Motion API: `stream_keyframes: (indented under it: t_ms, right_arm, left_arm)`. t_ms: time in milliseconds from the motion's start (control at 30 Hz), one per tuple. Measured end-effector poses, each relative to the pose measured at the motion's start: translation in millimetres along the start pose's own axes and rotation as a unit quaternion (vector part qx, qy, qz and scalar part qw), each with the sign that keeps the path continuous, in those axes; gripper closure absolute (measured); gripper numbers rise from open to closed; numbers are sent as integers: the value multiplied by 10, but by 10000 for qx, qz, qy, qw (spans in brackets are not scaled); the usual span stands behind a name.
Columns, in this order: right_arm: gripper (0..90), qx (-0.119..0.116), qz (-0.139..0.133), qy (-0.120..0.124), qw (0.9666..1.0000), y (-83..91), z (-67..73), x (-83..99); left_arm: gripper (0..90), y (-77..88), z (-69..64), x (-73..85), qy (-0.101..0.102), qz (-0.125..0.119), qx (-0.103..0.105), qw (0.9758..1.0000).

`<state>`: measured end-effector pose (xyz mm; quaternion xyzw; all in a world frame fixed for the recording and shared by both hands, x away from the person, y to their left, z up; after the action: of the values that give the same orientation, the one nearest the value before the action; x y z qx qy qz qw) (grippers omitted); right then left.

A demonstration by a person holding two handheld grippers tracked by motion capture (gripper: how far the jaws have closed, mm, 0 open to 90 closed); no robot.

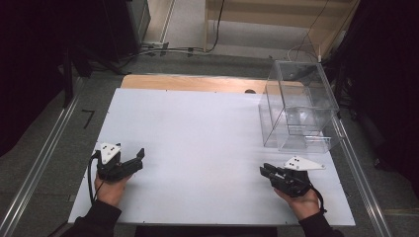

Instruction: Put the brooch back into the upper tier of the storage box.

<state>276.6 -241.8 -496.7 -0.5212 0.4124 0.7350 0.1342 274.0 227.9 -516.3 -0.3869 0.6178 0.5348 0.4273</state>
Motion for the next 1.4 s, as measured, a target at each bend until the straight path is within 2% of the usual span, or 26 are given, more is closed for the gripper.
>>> stream_keyframes:
  t_ms: [500,1400]
  right_arm:
    - [728,-120,-278,36,9995,124,66,-157]
    - [728,-143,-546,64,9984,281,81,-403]
  left_arm:
    - [174,-5,-3,1,9,2,9,10000]
    - [174,-9,-3,3,14,6,14,10000]
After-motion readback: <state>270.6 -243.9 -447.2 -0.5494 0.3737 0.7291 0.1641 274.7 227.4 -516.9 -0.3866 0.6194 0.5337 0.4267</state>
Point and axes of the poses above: each handheld gripper's, and its own axes: y roughly backward along the jaws, x roughly out of its underside, z roughly to its left, the point moved 4 cm from there along -y, roughly forward along the jaws, and after that the axes turned 9 degrees about -z, right-handed, at the moved point
